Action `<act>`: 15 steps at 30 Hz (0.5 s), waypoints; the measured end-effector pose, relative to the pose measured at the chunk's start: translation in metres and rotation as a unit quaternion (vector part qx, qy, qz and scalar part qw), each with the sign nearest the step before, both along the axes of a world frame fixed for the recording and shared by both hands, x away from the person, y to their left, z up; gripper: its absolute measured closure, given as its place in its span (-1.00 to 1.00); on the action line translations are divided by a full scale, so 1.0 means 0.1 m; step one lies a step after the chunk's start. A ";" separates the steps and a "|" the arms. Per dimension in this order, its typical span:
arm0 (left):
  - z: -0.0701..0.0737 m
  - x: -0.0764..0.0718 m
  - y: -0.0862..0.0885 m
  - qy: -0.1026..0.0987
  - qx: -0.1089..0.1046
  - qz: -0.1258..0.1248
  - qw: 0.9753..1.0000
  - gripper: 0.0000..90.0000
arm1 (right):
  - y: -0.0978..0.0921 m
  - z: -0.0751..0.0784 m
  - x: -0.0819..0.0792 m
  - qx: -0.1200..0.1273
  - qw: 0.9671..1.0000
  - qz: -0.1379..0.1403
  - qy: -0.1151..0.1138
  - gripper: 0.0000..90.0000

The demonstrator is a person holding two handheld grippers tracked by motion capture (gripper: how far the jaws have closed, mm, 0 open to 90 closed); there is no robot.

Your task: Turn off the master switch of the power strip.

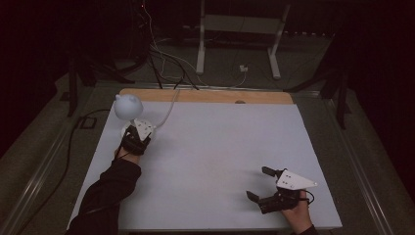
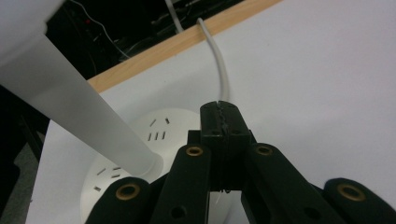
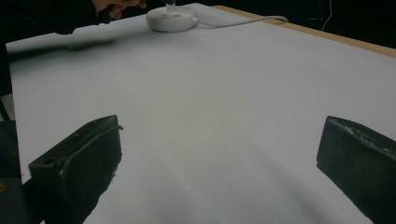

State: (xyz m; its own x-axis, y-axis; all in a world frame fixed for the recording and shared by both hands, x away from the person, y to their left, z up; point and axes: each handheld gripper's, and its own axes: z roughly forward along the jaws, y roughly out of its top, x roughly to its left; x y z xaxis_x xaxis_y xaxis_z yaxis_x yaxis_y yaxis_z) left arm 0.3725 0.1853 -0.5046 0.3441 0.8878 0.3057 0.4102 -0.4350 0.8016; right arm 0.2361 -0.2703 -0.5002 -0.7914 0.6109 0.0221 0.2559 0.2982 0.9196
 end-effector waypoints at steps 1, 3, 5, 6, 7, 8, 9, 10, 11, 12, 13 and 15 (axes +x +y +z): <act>-0.02 0.01 0.00 0.001 0.001 0.003 1.000 1.00 | 0.00 0.00 0.00 0.000 1.000 0.000 -0.001 -1.00; -0.04 0.03 0.00 0.006 0.005 0.006 1.000 1.00 | 0.00 0.00 0.00 0.001 1.000 0.000 0.000 -1.00; -0.05 0.05 0.01 0.004 0.012 0.014 1.000 1.00 | 0.00 0.00 0.00 0.001 1.000 0.000 0.000 -1.00; -0.06 0.05 0.01 0.004 0.014 0.016 1.000 1.00 | 0.00 0.00 0.00 0.001 1.000 0.000 0.000 -1.00; -0.06 0.06 0.01 0.005 0.017 0.017 1.000 1.00 | 0.00 0.00 0.00 0.001 1.000 0.000 0.001 -1.00; -0.07 0.06 0.00 0.004 0.026 0.022 0.999 1.00 | 0.00 0.00 0.00 0.001 1.000 0.000 0.001 -1.00; -0.07 0.07 0.00 0.004 0.031 0.024 0.999 1.00 | 0.00 0.00 0.00 0.001 1.000 -0.001 0.002 -1.00; -0.08 0.07 0.00 0.005 0.031 0.023 0.999 1.00 | 0.00 0.00 0.00 0.001 1.000 -0.001 0.002 -1.00; -0.08 0.08 0.01 0.005 0.032 0.024 0.999 1.00 | 0.00 0.00 0.00 0.000 1.000 -0.001 0.001 -1.00; -0.09 0.08 0.00 0.005 0.038 0.025 0.999 1.00 | 0.00 0.00 0.00 -0.001 1.000 0.000 0.000 -1.00; -0.10 0.09 0.01 0.007 0.040 0.024 0.999 1.00 | 0.00 0.00 0.00 -0.002 1.000 0.000 0.000 -1.00; -0.13 0.10 0.01 0.012 0.044 0.026 0.999 1.00 | 0.00 0.00 0.00 -0.002 1.000 0.000 0.000 -1.00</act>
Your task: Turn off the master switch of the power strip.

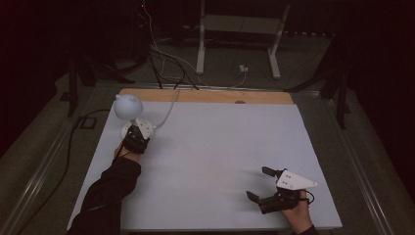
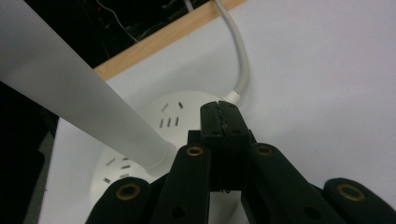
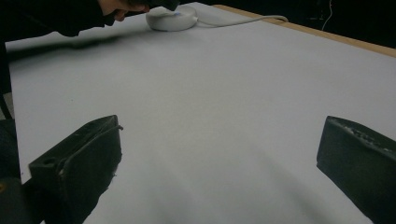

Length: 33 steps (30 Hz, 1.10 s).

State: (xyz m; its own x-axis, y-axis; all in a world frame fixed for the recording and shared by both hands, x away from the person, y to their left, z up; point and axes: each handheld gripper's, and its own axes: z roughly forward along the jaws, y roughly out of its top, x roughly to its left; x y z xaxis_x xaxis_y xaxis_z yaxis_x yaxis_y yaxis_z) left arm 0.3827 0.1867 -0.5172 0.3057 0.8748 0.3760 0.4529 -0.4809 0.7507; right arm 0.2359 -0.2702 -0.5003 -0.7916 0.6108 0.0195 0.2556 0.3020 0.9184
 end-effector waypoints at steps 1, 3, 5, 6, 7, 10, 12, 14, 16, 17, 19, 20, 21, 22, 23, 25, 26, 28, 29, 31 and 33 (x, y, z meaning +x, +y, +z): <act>-0.01 0.00 0.00 0.002 0.000 0.000 1.000 1.00 | 0.00 0.00 0.00 0.001 1.000 0.000 0.000 -1.00; -0.03 0.01 0.00 0.003 0.001 0.000 1.000 1.00 | 0.00 0.00 0.00 0.002 1.000 -0.001 0.001 -1.00; -0.04 0.01 0.00 0.005 0.000 -0.002 1.000 1.00 | 0.00 0.00 0.00 0.001 1.000 -0.001 0.000 -1.00; -0.03 0.02 0.00 0.005 0.004 0.000 1.000 1.00 | 0.00 0.00 0.00 0.002 1.000 -0.001 0.001 -1.00; -0.03 0.02 0.00 0.006 0.004 0.000 1.000 1.00 | 0.00 0.00 0.00 0.001 1.000 -0.001 0.002 -1.00; -0.03 0.03 -0.01 0.007 0.005 -0.001 1.000 1.00 | 0.00 0.00 0.00 0.001 1.000 0.000 0.002 -1.00; -0.03 0.04 -0.01 0.008 0.005 0.001 1.000 1.00 | 0.00 0.00 0.00 0.001 1.000 0.000 0.002 -1.00; -0.03 0.05 -0.01 0.008 0.005 0.003 1.000 1.00 | 0.00 -0.01 0.00 0.001 1.000 0.000 0.002 -1.00; -0.03 0.05 -0.01 0.009 0.001 0.000 1.000 1.00 | 0.00 -0.01 0.00 0.001 1.000 -0.001 0.003 -1.00; -0.03 0.05 -0.01 0.007 0.003 0.000 1.000 1.00 | 0.00 0.00 0.00 0.002 1.000 0.000 0.002 -1.00; -0.03 0.05 -0.01 0.007 0.004 0.001 1.000 1.00 | 0.00 0.00 0.00 0.001 1.000 0.000 0.002 -1.00; -0.03 0.06 -0.01 0.008 0.004 0.002 1.000 1.00 | 0.00 -0.01 0.00 0.001 1.000 0.000 0.003 -1.00; -0.03 0.06 -0.01 0.010 0.003 0.002 1.000 1.00 | 0.00 -0.01 0.00 0.000 1.000 0.000 0.003 -1.00; -0.03 0.07 -0.01 0.012 0.003 0.002 1.000 1.00 | 0.00 -0.01 0.01 0.000 1.000 0.000 0.003 -1.00; -0.02 0.07 -0.01 0.014 0.006 0.002 1.000 1.00 | 0.00 -0.01 0.01 0.000 1.000 0.000 0.003 -1.00; -0.02 0.08 -0.01 0.018 0.011 0.000 1.000 1.00 | 0.00 -0.01 0.01 0.000 1.000 0.000 0.003 -1.00; -0.02 0.09 -0.01 0.022 0.011 0.000 1.000 1.00 | 0.00 -0.01 0.01 0.000 1.000 0.001 0.003 -1.00; -0.01 0.10 -0.01 0.025 0.010 0.000 1.000 1.00 | 0.00 -0.01 0.01 -0.001 1.000 0.001 0.003 -1.00; -0.01 0.10 -0.02 0.029 0.012 0.000 1.000 1.00 | 0.00 -0.01 0.01 -0.001 1.000 0.001 0.004 -1.00; -0.01 0.10 -0.02 0.029 0.015 0.000 0.999 1.00 | 0.00 -0.01 0.01 -0.001 1.000 0.001 0.004 -1.00; -0.01 0.10 -0.02 0.031 0.020 -0.001 0.999 1.00 | 0.00 -0.01 0.00 -0.001 1.000 0.001 0.004 -1.00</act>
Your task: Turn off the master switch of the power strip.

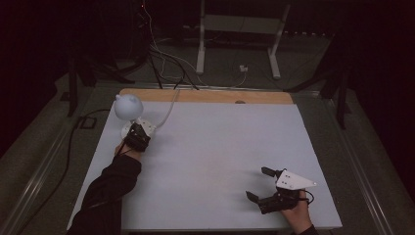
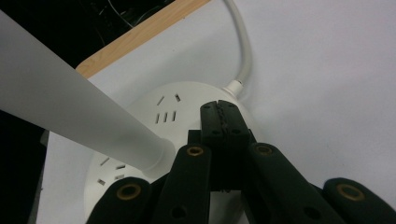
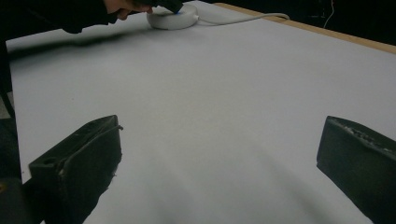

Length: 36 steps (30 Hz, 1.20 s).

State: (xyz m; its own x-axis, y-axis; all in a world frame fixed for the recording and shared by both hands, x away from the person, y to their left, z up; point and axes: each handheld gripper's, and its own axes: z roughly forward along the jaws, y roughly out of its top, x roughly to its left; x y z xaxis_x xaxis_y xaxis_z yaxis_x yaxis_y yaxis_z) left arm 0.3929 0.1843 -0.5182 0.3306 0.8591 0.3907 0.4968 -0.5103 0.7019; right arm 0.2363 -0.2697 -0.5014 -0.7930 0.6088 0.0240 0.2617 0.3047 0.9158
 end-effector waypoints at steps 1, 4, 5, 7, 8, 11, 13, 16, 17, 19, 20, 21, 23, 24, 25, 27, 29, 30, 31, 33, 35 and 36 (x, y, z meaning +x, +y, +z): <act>0.01 0.00 0.00 0.002 -0.001 0.000 1.000 1.00 | 0.00 0.00 0.00 0.000 1.000 0.000 0.000 -1.00; 0.01 0.01 0.01 0.005 0.000 -0.003 1.000 1.00 | 0.00 0.00 0.00 0.000 1.000 0.000 0.001 -1.00; 0.02 0.02 0.01 0.009 0.000 -0.004 1.000 1.00 | 0.00 0.00 0.00 0.000 1.000 0.001 0.001 -1.00; 0.03 0.03 0.02 0.017 -0.004 -0.004 1.000 1.00 | 0.00 0.00 0.00 0.000 1.000 0.002 0.000 -1.00; 0.04 0.04 0.01 0.021 0.000 -0.005 1.000 1.00 | 0.01 0.00 0.00 -0.001 1.000 0.002 0.001 -1.00; 0.05 0.05 0.00 0.024 0.007 -0.008 1.000 1.00 | 0.01 0.00 0.00 -0.001 1.000 0.003 0.001 -1.00; 0.06 0.06 0.01 0.031 0.004 -0.004 1.000 1.00 | 0.01 0.00 -0.01 -0.001 1.000 0.003 0.001 -1.00; 0.08 0.08 0.00 0.039 0.014 -0.006 0.999 1.00 | 0.01 0.00 0.00 -0.001 1.000 0.004 0.001 -1.00; 0.08 0.08 -0.01 0.042 0.017 -0.009 0.999 1.00 | 0.01 0.00 0.00 -0.001 1.000 0.004 0.001 -1.00; 0.10 0.09 -0.01 0.050 0.021 -0.011 0.998 1.00 | 0.02 0.00 -0.01 -0.002 1.000 0.005 0.002 -1.00; 0.11 0.10 -0.01 0.055 0.023 -0.014 0.998 1.00 | 0.02 0.00 -0.01 -0.002 1.000 0.005 0.002 -1.00; 0.12 0.11 0.00 0.059 0.020 -0.015 0.998 1.00 | 0.02 0.00 -0.01 -0.001 1.000 0.006 0.002 -1.00; 0.12 0.12 0.01 0.063 0.018 -0.019 0.998 1.00 | 0.03 0.00 -0.01 -0.001 1.000 0.006 0.003 -1.00; 0.13 0.12 0.02 0.065 0.011 -0.018 0.998 1.00 | 0.03 0.00 -0.01 -0.001 1.000 0.006 0.003 -1.00; 0.13 0.13 0.03 0.067 0.004 -0.018 0.998 1.00 | 0.03 0.00 -0.01 -0.001 1.000 0.007 0.003 -1.00; 0.12 0.12 0.00 0.066 0.025 -0.020 0.997 1.00 | 0.03 0.00 -0.01 0.000 1.000 0.007 0.004 -1.00; 0.12 0.12 -0.03 0.067 0.042 -0.022 0.997 1.00 | 0.04 0.00 -0.01 0.000 1.000 0.008 0.004 -1.00; 0.12 0.13 -0.03 0.068 0.033 -0.018 0.997 1.00 | 0.04 -0.01 -0.01 -0.001 1.000 0.009 0.003 -1.00; 0.12 0.12 -0.02 0.069 0.032 -0.019 0.997 1.00 | 0.04 0.00 -0.01 -0.001 1.000 0.010 0.003 -1.00; 0.12 0.12 -0.02 0.065 0.034 -0.020 0.997 1.00 | 0.04 0.00 -0.01 -0.001 1.000 0.009 0.002 -1.00; 0.12 0.12 -0.01 0.065 0.025 -0.019 0.997 1.00 | 0.03 0.00 -0.01 0.001 1.000 0.007 0.004 -1.00; 0.13 0.12 -0.02 0.067 0.031 -0.020 0.997 1.00 | 0.03 0.00 -0.01 0.000 1.000 0.006 0.004 -1.00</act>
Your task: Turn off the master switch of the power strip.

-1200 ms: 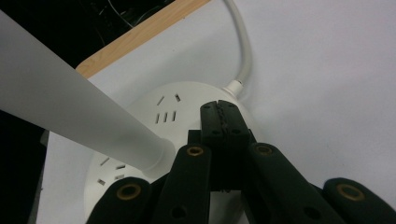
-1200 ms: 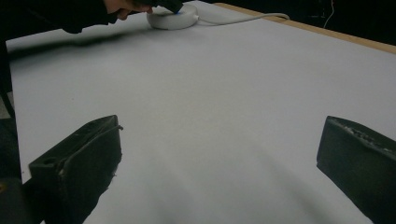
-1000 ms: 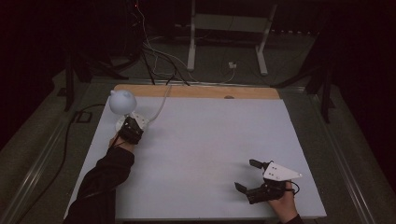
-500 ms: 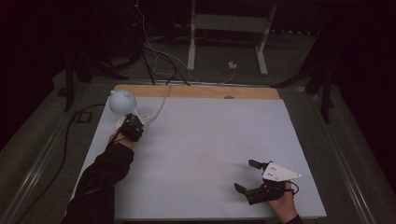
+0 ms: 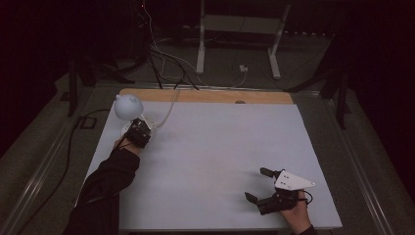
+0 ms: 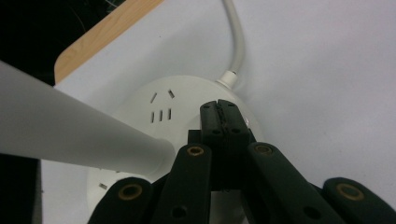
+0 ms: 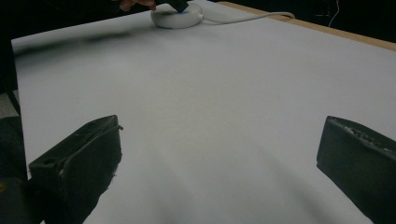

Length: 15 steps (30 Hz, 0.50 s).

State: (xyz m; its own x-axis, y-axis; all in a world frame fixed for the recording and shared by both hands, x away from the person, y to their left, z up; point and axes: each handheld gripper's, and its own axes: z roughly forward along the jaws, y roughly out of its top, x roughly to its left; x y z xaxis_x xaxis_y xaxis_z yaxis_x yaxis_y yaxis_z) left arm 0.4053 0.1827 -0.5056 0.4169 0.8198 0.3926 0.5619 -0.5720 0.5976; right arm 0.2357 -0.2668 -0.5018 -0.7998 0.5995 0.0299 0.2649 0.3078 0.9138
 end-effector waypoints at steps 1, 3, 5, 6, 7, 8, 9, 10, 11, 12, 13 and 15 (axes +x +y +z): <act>-0.01 0.00 -0.01 -0.004 0.008 -0.004 1.000 1.00 | 0.00 0.00 0.00 0.000 1.000 -0.001 0.001 -1.00; -0.01 0.00 0.01 -0.008 -0.004 0.000 1.000 1.00 | -0.01 0.00 0.01 0.000 1.000 -0.002 0.001 -1.00; 0.00 -0.01 0.04 -0.020 -0.009 0.001 1.000 1.00 | -0.01 0.00 0.01 0.001 1.000 -0.002 -0.001 -1.00; 0.01 0.00 0.06 -0.017 -0.014 0.004 1.000 1.00 | -0.02 0.00 0.01 0.001 1.000 -0.003 -0.001 -1.00; 0.01 0.00 0.07 -0.016 -0.023 0.008 1.000 1.00 | -0.02 0.00 0.01 0.001 1.000 -0.003 0.000 -1.00; 0.02 -0.01 0.08 -0.016 -0.025 0.004 1.000 1.00 | -0.02 0.00 0.01 0.002 1.000 -0.004 0.001 -1.00; 0.03 -0.03 0.07 -0.023 -0.024 0.003 0.999 1.00 | -0.02 -0.01 0.01 0.001 1.000 -0.004 0.002 -1.00; 0.06 -0.04 0.07 -0.026 -0.027 -0.001 0.999 1.00 | -0.02 -0.01 0.01 0.000 1.000 -0.004 0.002 -1.00; 0.08 -0.06 0.06 -0.030 -0.030 -0.006 0.999 1.00 | -0.02 -0.01 0.02 0.000 1.000 -0.003 0.002 -1.00; 0.11 -0.07 0.05 -0.036 -0.029 -0.006 0.999 1.00 | -0.02 -0.01 0.02 0.000 1.000 -0.003 0.002 -1.00; 0.13 -0.07 0.05 -0.039 -0.036 -0.004 0.999 1.00 | -0.01 -0.01 0.02 -0.001 1.000 -0.003 0.003 -1.00; 0.19 -0.09 0.06 -0.041 -0.046 -0.004 0.998 1.00 | -0.01 -0.01 0.01 -0.001 1.000 -0.002 0.003 -1.00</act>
State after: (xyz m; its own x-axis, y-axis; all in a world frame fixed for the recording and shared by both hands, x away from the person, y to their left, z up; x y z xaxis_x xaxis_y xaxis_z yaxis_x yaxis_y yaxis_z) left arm 0.3964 0.1887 -0.4869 0.3934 0.8509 0.3481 0.5047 -0.5164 0.6918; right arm 0.2371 -0.2676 -0.5029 -0.7970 0.6031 0.0333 0.2711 0.3080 0.9119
